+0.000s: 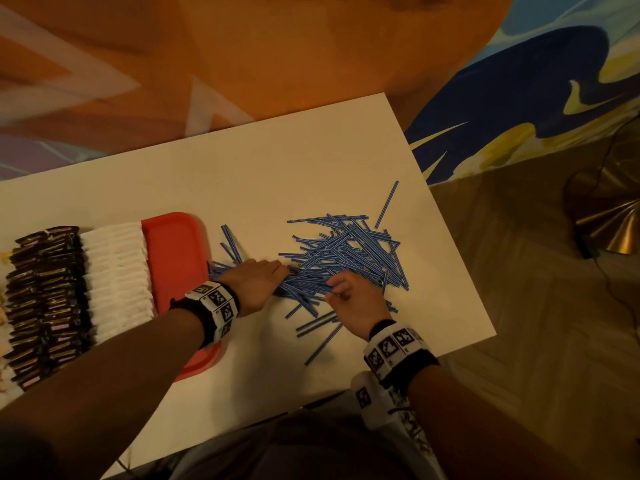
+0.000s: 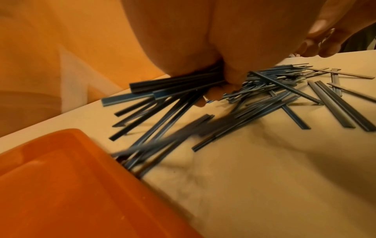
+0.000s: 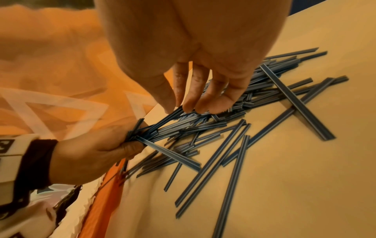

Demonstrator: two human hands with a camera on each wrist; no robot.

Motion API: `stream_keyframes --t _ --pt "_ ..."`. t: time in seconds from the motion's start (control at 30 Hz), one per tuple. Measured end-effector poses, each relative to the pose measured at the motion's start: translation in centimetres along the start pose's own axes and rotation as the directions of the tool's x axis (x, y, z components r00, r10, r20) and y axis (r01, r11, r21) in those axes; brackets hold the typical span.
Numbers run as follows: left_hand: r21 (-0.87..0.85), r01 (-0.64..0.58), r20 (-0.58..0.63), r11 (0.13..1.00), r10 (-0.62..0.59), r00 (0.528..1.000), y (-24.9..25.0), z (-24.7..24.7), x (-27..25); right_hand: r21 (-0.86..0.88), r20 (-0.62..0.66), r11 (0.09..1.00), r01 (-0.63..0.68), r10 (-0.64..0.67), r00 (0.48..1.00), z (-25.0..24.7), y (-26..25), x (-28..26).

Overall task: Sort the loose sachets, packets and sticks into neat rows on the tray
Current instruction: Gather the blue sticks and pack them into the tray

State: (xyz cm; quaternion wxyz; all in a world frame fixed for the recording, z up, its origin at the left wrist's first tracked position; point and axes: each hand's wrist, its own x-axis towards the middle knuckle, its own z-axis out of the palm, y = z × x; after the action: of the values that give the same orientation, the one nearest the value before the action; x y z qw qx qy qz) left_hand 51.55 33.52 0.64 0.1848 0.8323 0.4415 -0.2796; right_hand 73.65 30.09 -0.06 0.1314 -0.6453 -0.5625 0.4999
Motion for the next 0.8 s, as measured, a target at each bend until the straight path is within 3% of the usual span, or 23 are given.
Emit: stream_keyframes --t 0.4,0.5,0.7,0.8 --pt "-0.19 -0.076 -0.213 0.979 0.034 0.976 1.7 -0.3 0.1 0.134 -0.22 0.99 0.031 0.0 0.975 -2.2 -0.8 -1.3" --pt "-0.221 -0.063 -0.242 0.973 0.008 0.97 2.3 0.1 0.8 0.122 -0.179 0.992 0.037 -0.014 0.984 -2.9 -0.9 -1.4" --pt "-0.242 -0.021 -0.244 0.97 -0.04 0.969 3.6 0.3 1.8 -0.092 -0.056 0.992 0.086 -0.092 0.994 -2.9 -0.4 -1.0" --pt "-0.284 0.006 -0.231 0.959 -0.074 0.97 3.9 0.5 1.6 -0.386 0.108 0.913 0.135 -0.1 0.989 -2.4 -0.1 -0.6"
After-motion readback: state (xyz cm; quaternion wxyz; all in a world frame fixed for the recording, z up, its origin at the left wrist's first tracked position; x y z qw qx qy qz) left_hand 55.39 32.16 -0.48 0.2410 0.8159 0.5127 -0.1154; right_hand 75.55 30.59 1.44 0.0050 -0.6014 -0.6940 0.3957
